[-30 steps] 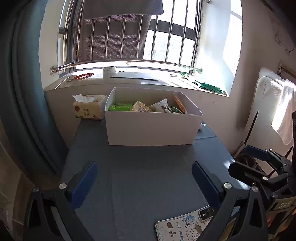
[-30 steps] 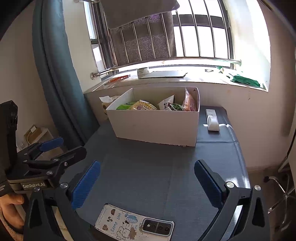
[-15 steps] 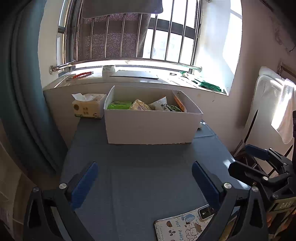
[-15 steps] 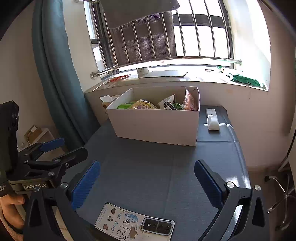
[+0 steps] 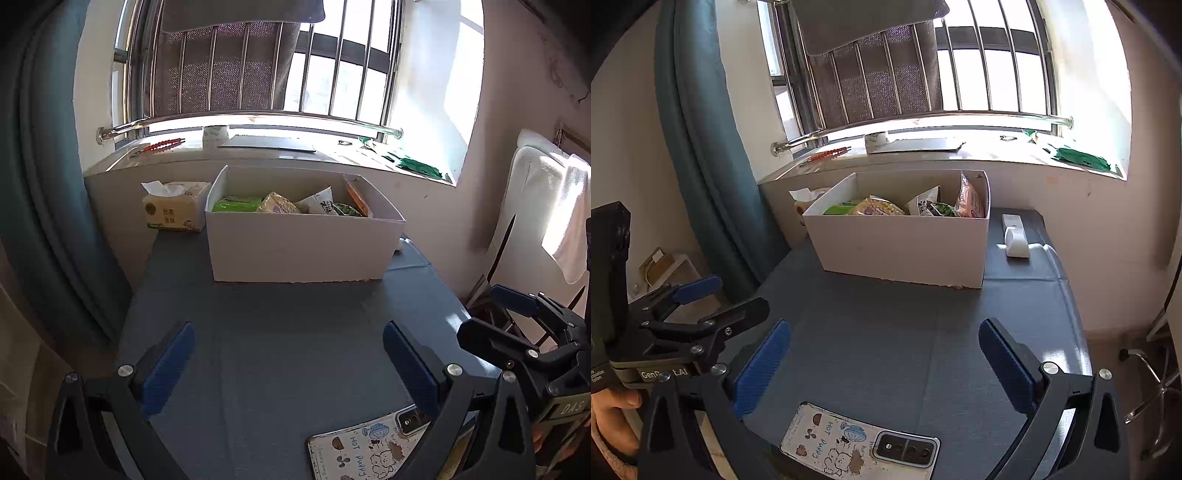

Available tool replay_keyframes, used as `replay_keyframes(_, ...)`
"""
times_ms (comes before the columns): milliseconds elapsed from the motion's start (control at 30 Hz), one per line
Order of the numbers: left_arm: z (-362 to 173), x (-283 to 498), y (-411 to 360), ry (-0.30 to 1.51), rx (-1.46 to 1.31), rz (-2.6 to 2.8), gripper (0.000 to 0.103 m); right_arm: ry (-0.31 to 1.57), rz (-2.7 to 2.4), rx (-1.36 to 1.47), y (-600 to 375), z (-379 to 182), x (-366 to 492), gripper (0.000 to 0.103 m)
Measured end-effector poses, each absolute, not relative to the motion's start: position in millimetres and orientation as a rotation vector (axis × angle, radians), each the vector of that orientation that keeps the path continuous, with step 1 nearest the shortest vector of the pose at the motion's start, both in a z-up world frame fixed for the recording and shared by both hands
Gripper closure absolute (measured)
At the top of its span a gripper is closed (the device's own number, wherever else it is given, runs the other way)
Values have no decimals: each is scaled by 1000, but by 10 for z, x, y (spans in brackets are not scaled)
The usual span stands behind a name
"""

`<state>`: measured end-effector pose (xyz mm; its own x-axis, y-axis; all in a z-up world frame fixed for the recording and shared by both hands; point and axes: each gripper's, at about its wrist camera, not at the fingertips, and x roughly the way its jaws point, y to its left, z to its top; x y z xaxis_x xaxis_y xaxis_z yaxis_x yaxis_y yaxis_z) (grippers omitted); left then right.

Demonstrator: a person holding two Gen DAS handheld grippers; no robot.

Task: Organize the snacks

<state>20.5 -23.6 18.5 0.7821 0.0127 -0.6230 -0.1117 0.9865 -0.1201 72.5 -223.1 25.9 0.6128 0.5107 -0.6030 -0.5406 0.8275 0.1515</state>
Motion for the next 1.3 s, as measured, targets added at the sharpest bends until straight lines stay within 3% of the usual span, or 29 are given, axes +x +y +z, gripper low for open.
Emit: replay_keyframes(1300, 169, 195, -218, 675, -145, 71, 0, 692, 610, -54, -2204, 225, 714, 0)
